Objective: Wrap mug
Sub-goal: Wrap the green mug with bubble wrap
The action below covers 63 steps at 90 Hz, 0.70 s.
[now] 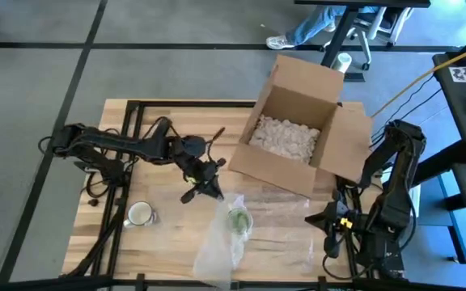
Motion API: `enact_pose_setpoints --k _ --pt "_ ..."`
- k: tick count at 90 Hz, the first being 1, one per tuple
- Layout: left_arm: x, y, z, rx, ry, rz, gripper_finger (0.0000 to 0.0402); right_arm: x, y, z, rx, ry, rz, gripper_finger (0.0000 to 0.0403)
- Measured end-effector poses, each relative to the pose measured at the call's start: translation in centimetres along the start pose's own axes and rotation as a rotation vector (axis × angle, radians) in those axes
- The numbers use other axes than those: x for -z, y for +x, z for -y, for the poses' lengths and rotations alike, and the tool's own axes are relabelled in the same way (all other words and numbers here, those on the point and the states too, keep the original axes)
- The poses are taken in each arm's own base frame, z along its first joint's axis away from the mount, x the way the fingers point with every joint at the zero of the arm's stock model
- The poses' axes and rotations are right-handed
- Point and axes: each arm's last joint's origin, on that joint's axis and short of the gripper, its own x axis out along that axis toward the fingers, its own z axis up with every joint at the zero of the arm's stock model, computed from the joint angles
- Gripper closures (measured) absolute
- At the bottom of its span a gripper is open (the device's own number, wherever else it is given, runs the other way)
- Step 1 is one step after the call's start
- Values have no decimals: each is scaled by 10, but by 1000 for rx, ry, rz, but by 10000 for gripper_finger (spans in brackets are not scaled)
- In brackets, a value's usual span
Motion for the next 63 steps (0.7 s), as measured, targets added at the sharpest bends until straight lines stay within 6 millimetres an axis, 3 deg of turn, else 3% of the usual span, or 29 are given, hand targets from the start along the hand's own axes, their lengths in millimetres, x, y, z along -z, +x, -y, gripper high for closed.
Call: enact_pose_setpoints --k 12,41,63 --pt "8 4 -11 -179 -103 -28 401 0 0 0 -1 1 0 403" --pt "50 35 -32 -307 -437 -131 401 0 0 0 -3 3 -5 403" --pt "53 47 -37 -303 -482 -76 401 1 2 -6 -21 6 23 403"
